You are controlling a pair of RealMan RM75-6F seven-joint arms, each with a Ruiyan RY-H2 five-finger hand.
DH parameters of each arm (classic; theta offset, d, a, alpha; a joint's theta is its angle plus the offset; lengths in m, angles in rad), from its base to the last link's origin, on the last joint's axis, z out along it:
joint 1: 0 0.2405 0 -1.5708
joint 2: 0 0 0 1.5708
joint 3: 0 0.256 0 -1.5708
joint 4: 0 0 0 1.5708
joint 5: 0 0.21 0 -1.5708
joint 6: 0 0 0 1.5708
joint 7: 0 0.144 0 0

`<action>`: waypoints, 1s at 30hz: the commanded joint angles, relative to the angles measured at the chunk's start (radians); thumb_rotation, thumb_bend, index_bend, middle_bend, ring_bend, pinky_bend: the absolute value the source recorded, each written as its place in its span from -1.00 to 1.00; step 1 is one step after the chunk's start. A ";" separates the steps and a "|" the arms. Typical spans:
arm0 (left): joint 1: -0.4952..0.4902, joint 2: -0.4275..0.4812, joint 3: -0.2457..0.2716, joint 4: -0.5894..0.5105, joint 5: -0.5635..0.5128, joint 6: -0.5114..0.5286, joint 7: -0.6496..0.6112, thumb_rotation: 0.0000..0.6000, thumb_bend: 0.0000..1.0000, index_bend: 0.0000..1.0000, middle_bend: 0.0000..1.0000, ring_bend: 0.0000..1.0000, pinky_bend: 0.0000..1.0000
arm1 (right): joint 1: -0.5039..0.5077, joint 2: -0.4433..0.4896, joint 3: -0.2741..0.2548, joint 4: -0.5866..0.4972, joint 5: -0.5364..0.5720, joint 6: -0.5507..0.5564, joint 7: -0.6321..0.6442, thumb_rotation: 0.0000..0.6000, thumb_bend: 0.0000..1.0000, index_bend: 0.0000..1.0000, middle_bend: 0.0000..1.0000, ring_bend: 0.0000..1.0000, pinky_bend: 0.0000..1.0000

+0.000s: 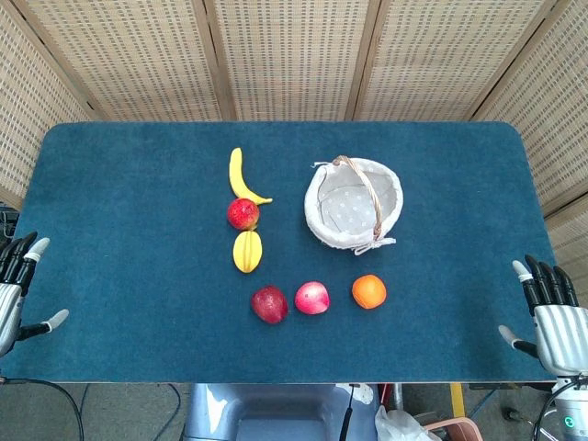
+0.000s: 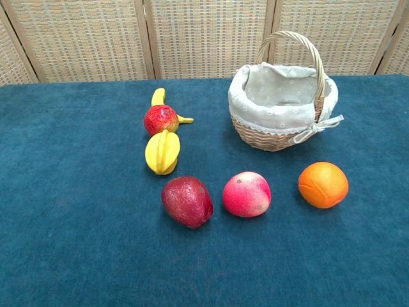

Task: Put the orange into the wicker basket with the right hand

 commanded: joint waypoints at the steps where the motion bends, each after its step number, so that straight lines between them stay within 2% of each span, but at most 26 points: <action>1: 0.003 -0.001 0.001 0.001 0.004 0.006 0.001 1.00 -1.00 -1.00 -1.00 -1.00 -1.00 | -0.001 0.002 -0.003 -0.004 0.000 -0.002 -0.005 1.00 -1.00 -1.00 -1.00 -1.00 -1.00; 8: 0.014 0.001 -0.001 0.007 0.002 0.026 -0.009 1.00 -1.00 -1.00 -1.00 -1.00 -1.00 | 0.037 0.014 -0.030 -0.021 -0.055 -0.069 0.047 1.00 -1.00 -1.00 -1.00 -1.00 -1.00; 12: 0.006 -0.001 -0.007 0.013 -0.015 0.009 -0.012 1.00 -1.00 -1.00 -1.00 -1.00 -1.00 | 0.158 0.024 -0.046 -0.014 -0.148 -0.224 0.116 1.00 -1.00 -1.00 -1.00 -1.00 -1.00; 17: 0.000 -0.005 -0.018 0.017 -0.044 -0.003 -0.003 1.00 -1.00 -1.00 -1.00 -1.00 -1.00 | 0.276 0.027 -0.052 -0.053 -0.187 -0.380 0.187 1.00 -1.00 -1.00 -1.00 -1.00 -1.00; 23: -0.010 -0.018 -0.024 0.021 -0.066 -0.018 0.022 1.00 -1.00 -1.00 -1.00 -1.00 -1.00 | 0.374 -0.020 -0.045 -0.062 -0.166 -0.526 0.150 1.00 -1.00 -1.00 -1.00 -1.00 -1.00; 30: -0.021 -0.029 -0.032 0.026 -0.094 -0.037 0.037 1.00 -1.00 -1.00 -1.00 -1.00 -1.00 | 0.475 -0.127 0.002 0.029 -0.048 -0.675 0.078 1.00 -1.00 -1.00 -1.00 -1.00 -1.00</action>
